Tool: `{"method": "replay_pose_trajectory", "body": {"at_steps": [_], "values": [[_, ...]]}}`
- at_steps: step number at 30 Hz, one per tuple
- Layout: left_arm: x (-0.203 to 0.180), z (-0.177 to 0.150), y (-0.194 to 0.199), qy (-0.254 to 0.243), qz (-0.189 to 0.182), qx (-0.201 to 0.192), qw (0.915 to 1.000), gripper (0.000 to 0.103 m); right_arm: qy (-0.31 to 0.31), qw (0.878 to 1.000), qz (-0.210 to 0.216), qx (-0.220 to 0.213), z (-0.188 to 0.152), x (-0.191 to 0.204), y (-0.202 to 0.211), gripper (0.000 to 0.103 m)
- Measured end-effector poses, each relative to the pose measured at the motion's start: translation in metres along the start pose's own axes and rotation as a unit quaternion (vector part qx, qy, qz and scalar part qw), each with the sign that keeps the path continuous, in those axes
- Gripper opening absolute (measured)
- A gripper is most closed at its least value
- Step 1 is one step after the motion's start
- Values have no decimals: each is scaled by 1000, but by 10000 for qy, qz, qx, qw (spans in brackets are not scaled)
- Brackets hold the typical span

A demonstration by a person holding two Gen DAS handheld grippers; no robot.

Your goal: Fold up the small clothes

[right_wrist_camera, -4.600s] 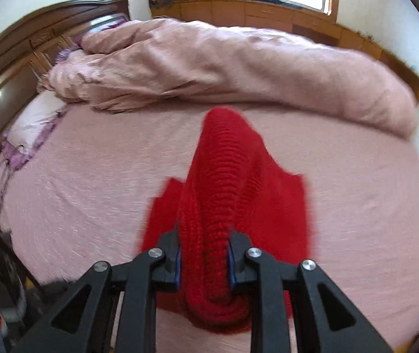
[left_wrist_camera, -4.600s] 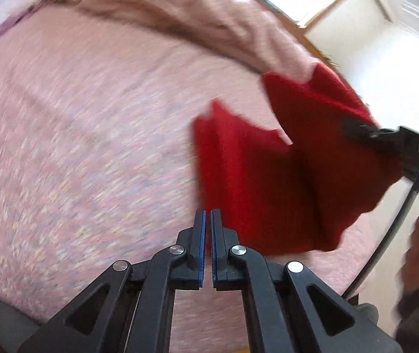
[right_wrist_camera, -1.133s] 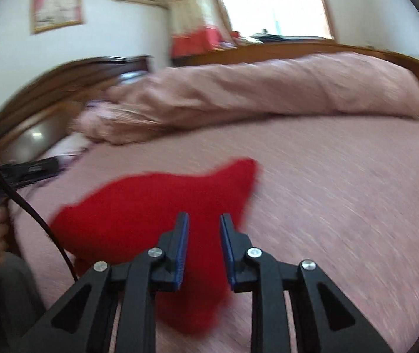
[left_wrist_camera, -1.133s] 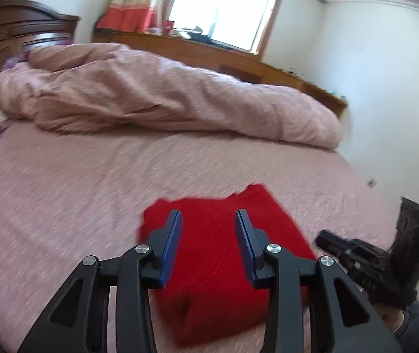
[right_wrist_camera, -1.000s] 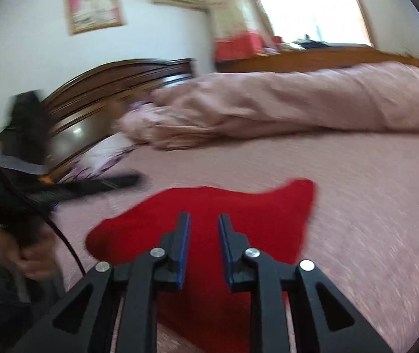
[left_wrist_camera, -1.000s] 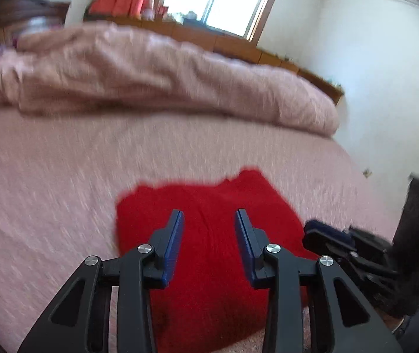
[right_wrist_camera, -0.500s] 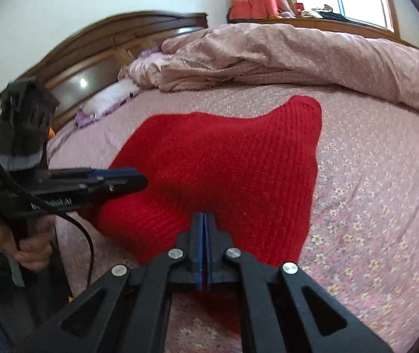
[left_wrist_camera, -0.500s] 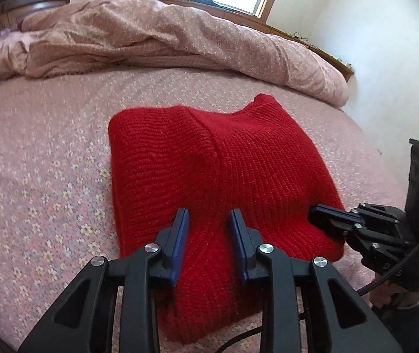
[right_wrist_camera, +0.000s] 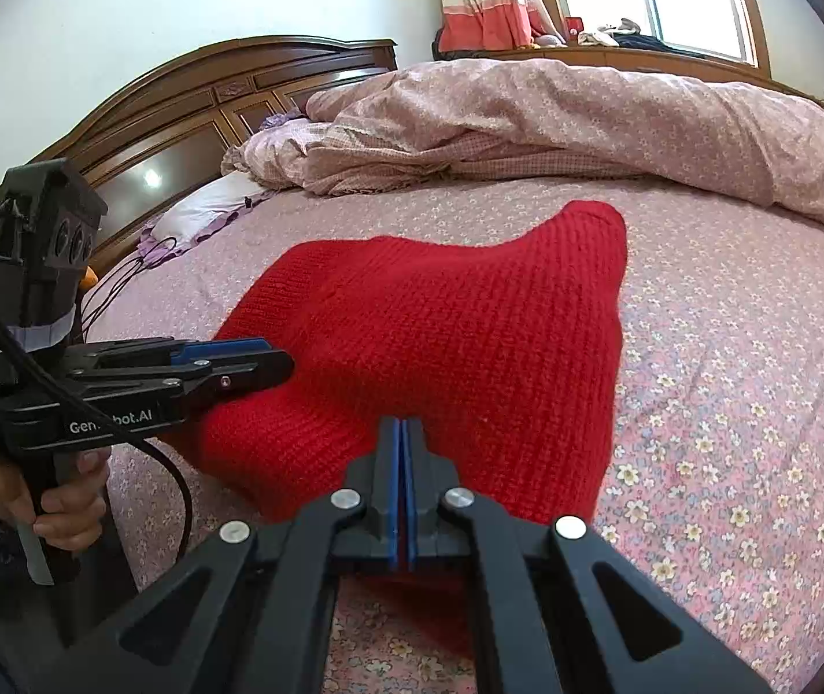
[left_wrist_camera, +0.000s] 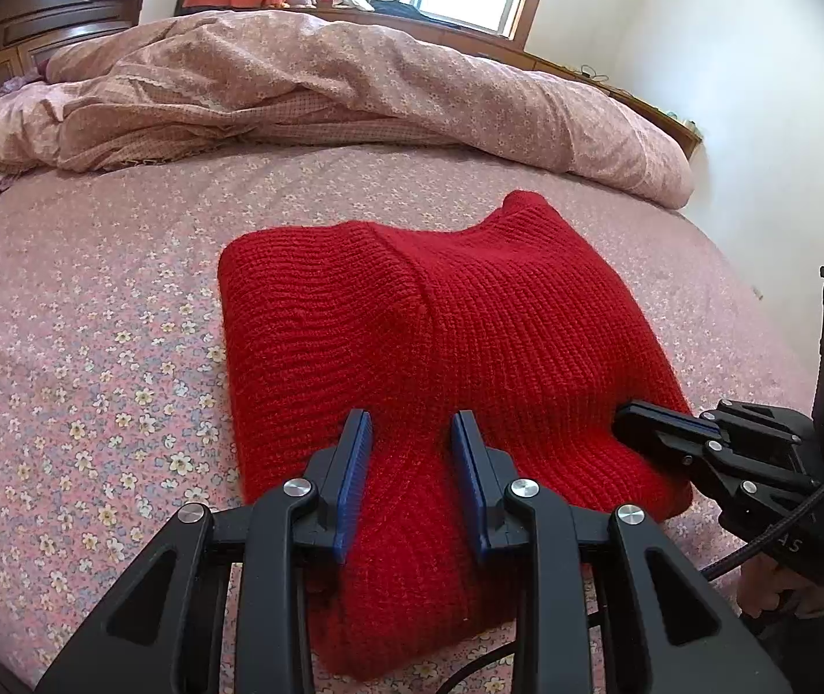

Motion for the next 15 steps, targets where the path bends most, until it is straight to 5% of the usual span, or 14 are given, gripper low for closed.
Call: {"method": "replay_pose_trajectory", "body": {"at_steps": [15], "values": [[0,1,0,-20,32,4,10000,23,6,10000,1,-1,0,-1,0,0]]}}
Point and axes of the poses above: each gripper's, at about its wrist camera, not at the fingertips, and y roughly against the way its jaws point, x to its left, z to its top, the point moved 9 cm from there along -y, roughly the way its jaws point, and after that the axes turned 13 degrees about x, right-handed, at the moved point
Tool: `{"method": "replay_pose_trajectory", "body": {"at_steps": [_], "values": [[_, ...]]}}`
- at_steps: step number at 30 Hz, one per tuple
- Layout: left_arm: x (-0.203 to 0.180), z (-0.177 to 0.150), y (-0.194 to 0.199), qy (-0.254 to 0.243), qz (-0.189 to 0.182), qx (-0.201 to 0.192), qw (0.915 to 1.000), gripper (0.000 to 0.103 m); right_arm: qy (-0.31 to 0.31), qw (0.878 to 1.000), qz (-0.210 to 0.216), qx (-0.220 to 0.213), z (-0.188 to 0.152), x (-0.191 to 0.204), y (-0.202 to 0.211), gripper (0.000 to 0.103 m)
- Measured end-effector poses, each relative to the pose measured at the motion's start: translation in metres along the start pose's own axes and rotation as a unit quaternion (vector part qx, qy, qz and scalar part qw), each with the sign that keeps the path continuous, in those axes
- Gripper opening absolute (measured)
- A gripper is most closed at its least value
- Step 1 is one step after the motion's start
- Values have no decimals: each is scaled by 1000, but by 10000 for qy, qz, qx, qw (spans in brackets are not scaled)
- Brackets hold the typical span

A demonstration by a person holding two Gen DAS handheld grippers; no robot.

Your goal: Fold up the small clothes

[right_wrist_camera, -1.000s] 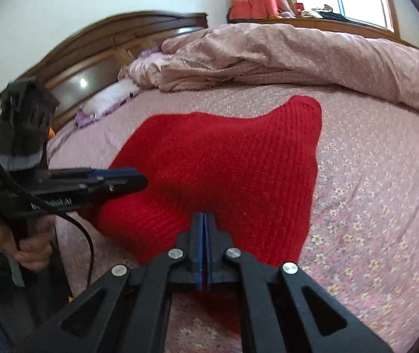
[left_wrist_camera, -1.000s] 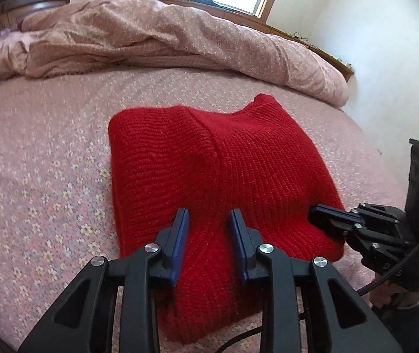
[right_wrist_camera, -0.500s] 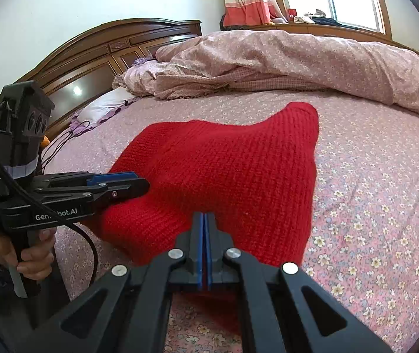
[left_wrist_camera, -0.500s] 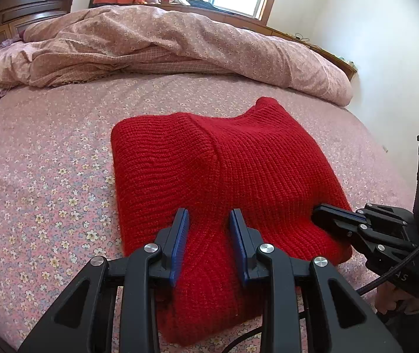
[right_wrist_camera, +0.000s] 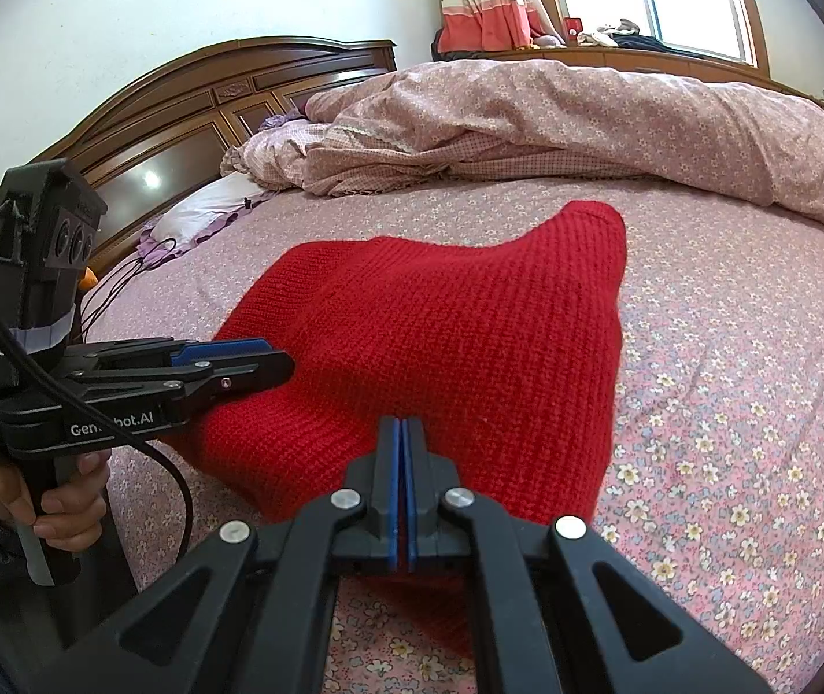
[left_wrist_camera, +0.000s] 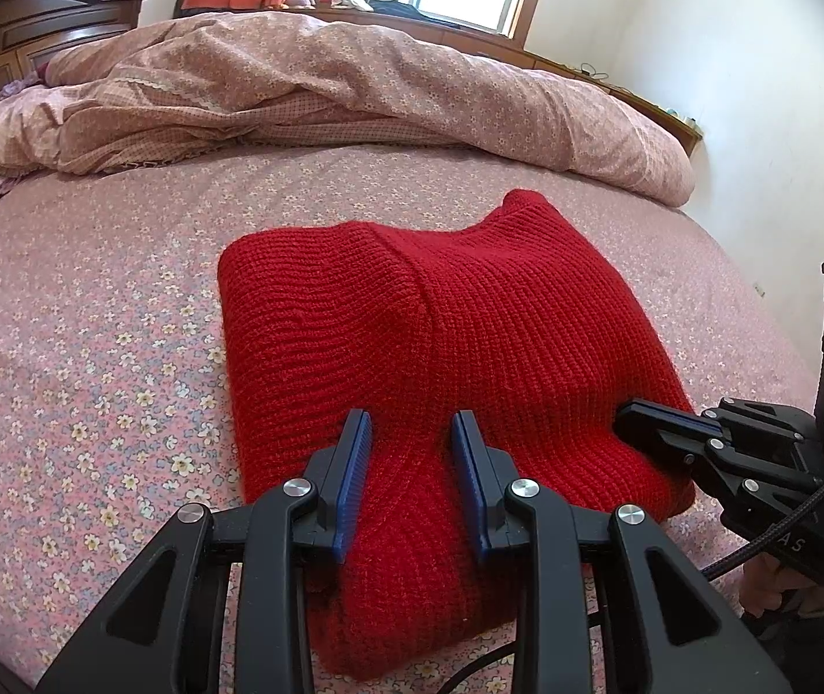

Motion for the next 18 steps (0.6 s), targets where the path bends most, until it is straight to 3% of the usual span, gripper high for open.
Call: {"method": "replay_pose_trajectory", "body": {"at_steps": [11,14,18], "values": [[-1,2,4,-50,52,-24,10000,23,-37,10000,-82,1,3,2,5,0],[-9,9,25,-244,61,-380,9990,23,236,9988,-247,-356,10,15,23,0],[-11,10,31,-246,-120,-467,9985,23,245,9986,-366,-308,11,17,22,0]]}}
Point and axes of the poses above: each gripper's, at about its wrist camera, not at the fingertips, and y roughly against the way its jaws point, x to its left, z to its top, the point moved 9 cm from there along -y, roughly the way its jaws point, and after that the axes turned 13 degrees about x, right-handed, at the moved point
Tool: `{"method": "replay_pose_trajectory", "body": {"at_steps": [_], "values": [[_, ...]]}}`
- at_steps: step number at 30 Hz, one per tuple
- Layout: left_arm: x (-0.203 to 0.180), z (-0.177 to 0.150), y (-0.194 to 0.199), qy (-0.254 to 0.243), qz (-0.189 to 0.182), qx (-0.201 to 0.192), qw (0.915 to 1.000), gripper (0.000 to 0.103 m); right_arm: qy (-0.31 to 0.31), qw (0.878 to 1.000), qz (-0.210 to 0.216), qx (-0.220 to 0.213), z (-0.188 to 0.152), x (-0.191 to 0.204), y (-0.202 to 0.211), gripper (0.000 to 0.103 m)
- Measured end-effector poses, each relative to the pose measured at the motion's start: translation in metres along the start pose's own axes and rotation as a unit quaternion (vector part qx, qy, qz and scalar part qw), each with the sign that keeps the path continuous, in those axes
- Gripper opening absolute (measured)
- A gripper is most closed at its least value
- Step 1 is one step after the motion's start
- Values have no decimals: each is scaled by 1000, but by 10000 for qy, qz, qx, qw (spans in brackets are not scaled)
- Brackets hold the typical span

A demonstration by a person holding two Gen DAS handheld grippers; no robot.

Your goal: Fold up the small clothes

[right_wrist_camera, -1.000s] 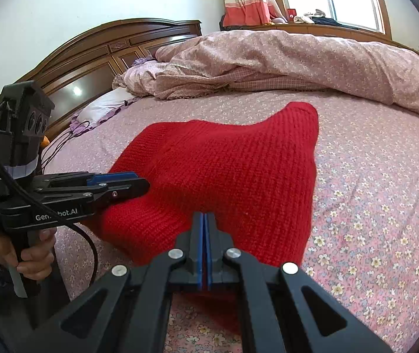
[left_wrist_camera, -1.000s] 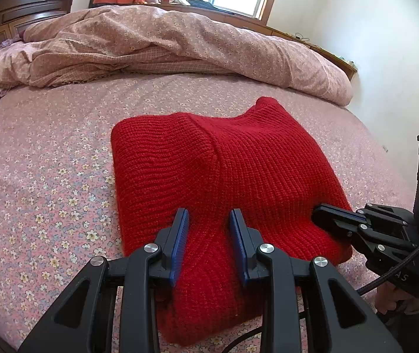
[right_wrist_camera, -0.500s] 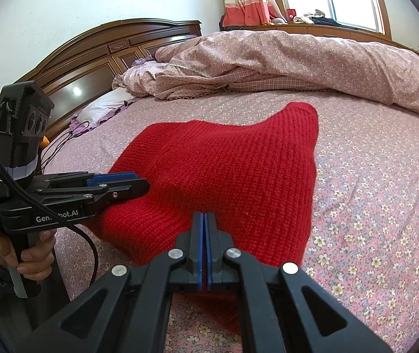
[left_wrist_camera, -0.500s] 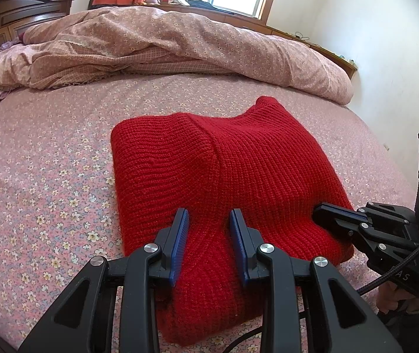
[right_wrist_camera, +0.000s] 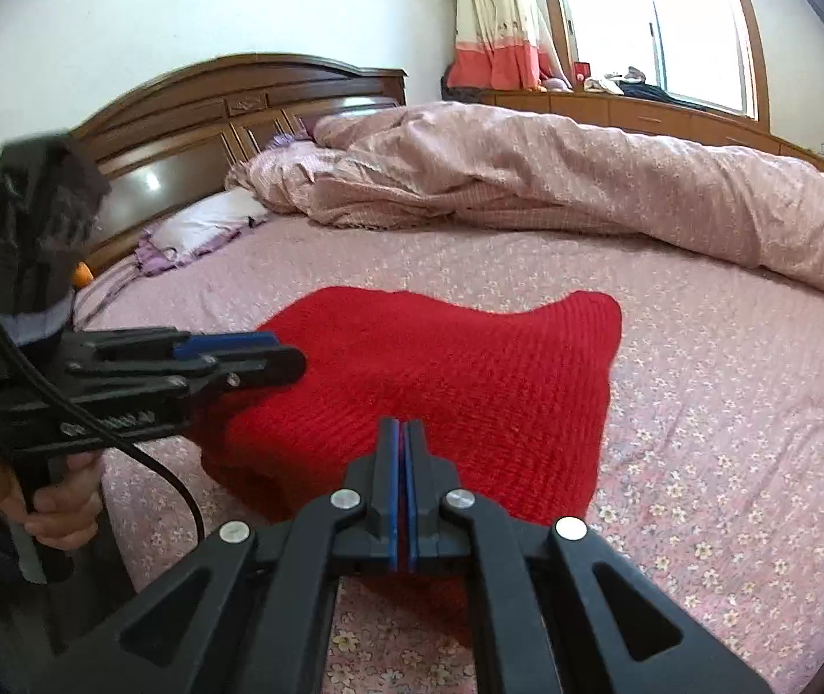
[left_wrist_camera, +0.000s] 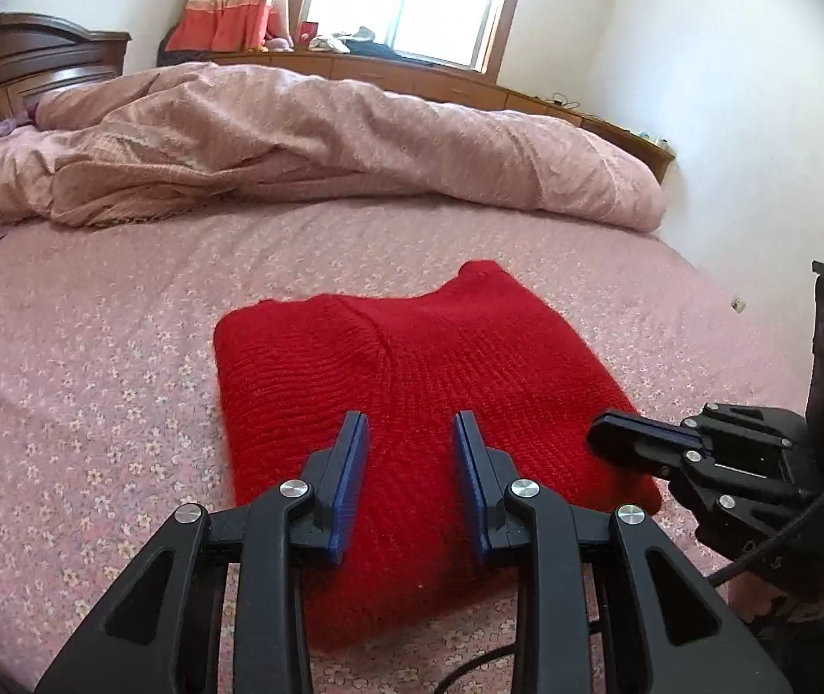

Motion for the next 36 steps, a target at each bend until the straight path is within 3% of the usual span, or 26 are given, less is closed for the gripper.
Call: {"method": "replay_pose_trajectory", "body": {"at_steps": [6,15,22,26,32,36], "values": [[10,-10,-23,143,91,492,9986,22,-369,9979,398,359,-11,-11,-19,0],[8,-13,-24,40,210,460,9987,22,-438,9973,485,336,-12,-12,-16,0],[7,-11,-24,-6,264,456,9986,22,-342,9988,339,-34,-2,-9,-1,0],[6,-12,-24,-11,269,473,9985,22,-498,9975,440,228,-8,-13,-15,0],[6,-12,-24,-16,276,460,9986,22,-607,9965,576,53,-3,-15,-8,0],[6,-12,-25,-34,291,474,9984,22,-562,9968,516,231,-7,-15,-17,0]]}}
Point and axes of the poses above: each gripper's, at about its wrist camera, not at the fingertips, and y roughly against the way its jaws point, x to its left, z to its top, the point moved 9 cm from there along -y, roughly the way its jaws point, and after that the axes turned 13 degrees about x, right-handed, at the moved point
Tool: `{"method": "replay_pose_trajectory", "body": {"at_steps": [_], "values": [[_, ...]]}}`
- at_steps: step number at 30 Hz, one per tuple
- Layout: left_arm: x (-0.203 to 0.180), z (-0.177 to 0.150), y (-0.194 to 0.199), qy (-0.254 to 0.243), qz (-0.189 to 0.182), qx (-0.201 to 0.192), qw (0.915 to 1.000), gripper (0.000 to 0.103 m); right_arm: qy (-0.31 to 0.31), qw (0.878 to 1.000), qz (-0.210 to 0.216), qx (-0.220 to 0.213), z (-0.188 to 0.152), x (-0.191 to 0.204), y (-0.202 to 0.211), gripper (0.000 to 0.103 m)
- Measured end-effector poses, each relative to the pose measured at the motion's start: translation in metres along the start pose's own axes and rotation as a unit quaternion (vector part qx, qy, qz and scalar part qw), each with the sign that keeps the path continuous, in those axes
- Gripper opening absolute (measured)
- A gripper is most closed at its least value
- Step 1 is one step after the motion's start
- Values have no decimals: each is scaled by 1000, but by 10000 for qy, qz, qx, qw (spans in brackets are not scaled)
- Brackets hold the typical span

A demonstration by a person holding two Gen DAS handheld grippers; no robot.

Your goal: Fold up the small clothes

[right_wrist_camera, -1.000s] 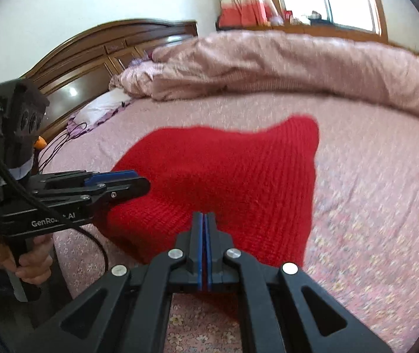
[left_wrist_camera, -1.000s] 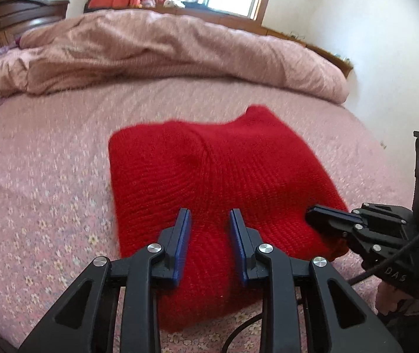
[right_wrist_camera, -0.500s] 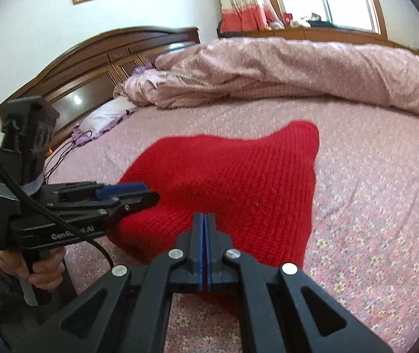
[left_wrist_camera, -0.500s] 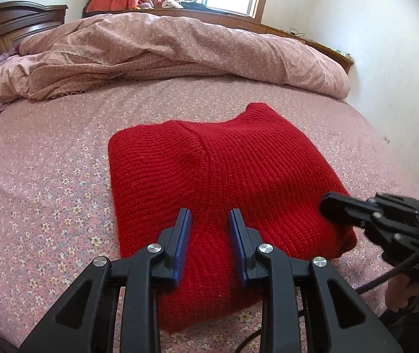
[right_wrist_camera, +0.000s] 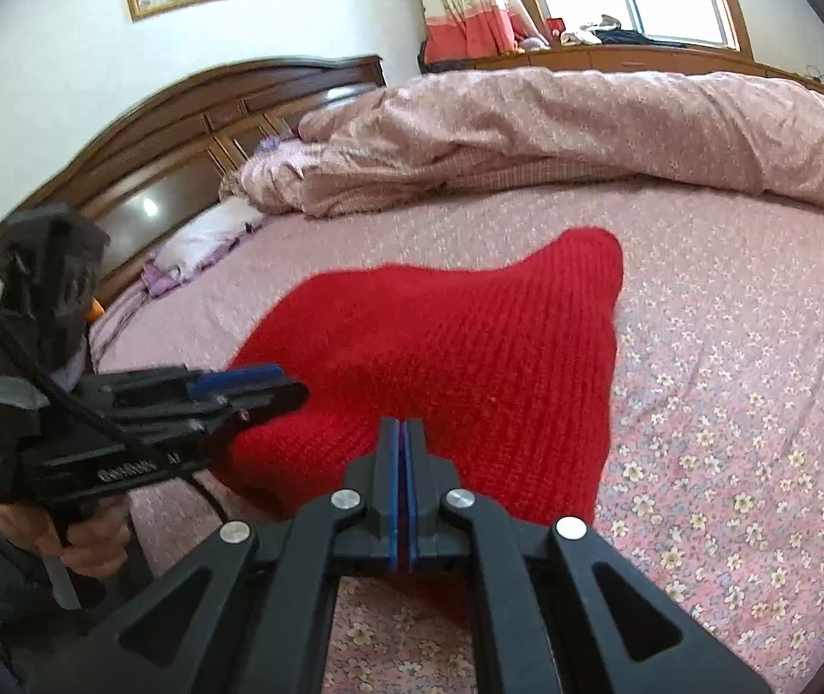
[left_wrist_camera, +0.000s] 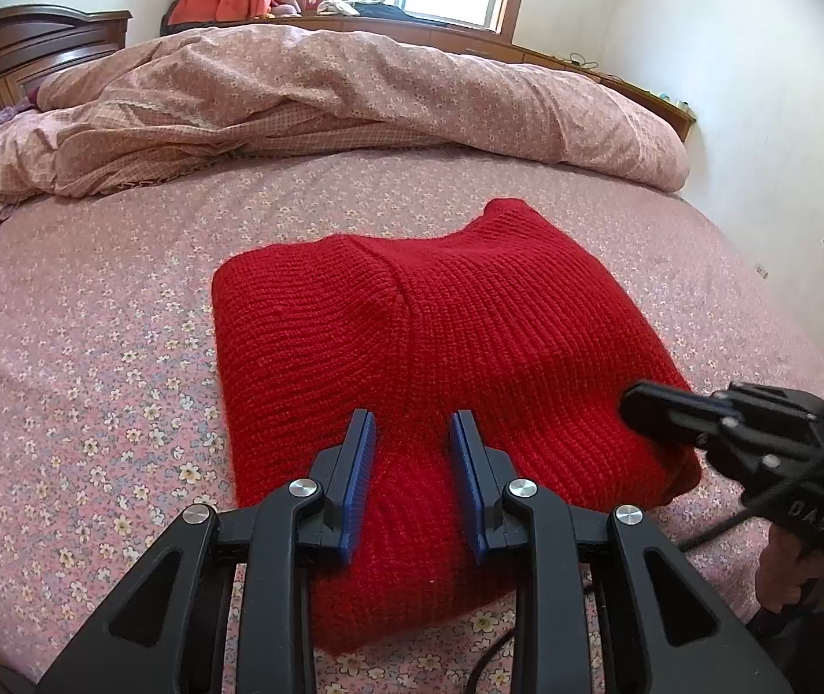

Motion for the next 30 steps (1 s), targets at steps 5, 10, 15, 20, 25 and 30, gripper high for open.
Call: {"method": "replay_pose_trajectory", "body": {"at_steps": [5,10,15,20,25,30], "values": [[-1,0,2,-2,-5,-37,10000,22,-124,9998,170,-35,2,-2,3,0],[4,9,30,-30,-218,-306,9993,22,-132,9994,229,-241,11,-4,18,7],[41,24,52,299,-336,-460,9979,44,-453,9973,64,-580,28,-36,42,74],[73,15,21,720,-649,152,9952,64,-1307,9898,391,-417,36,-82,28,81],[82,-4,-15,1520,-1948,694,9665,74,-1969,9751,1006,143,23,-100,-17,81],[84,-19,-35,1699,-2370,1014,9511,82,-2300,9574,1728,257,15,-98,-32,84]]}}
Point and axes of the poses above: each gripper's, at about its wrist camera, not at the fingertips, and y roughly against the way its jaws point, x to its left, z to its top, the point moved 9 cm from there along -y, roughly the way its jaws point, and after that the axes turned 13 degrees about x, right-handed, at the moved point
